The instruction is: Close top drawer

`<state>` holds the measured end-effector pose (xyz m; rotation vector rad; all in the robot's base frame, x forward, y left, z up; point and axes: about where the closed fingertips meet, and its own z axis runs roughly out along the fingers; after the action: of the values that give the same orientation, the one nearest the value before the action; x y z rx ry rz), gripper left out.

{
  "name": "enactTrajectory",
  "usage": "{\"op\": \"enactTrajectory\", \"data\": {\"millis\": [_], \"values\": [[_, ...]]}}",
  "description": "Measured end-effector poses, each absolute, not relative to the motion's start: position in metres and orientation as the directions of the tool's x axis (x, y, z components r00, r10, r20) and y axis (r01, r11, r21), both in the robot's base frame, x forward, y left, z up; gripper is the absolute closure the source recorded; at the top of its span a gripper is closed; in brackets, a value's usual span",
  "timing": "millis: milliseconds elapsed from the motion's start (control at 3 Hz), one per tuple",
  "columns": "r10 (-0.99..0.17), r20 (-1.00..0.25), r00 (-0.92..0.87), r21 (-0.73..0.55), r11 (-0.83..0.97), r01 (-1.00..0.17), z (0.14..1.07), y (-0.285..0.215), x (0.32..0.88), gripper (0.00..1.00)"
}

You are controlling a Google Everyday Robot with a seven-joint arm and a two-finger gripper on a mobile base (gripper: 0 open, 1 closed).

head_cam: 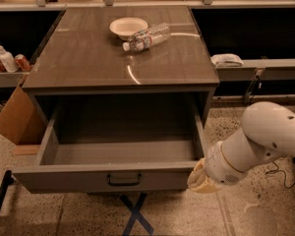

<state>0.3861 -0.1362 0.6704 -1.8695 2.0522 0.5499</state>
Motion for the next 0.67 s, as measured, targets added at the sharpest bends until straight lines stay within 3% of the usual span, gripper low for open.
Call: {"op": "enactTrajectory", "data": {"millis": [667], "values": [[-0.881,-0.468,-0.065,0.058,0.042,-0.997,0.6734,-0.1275,0.3777,1.00]]}}
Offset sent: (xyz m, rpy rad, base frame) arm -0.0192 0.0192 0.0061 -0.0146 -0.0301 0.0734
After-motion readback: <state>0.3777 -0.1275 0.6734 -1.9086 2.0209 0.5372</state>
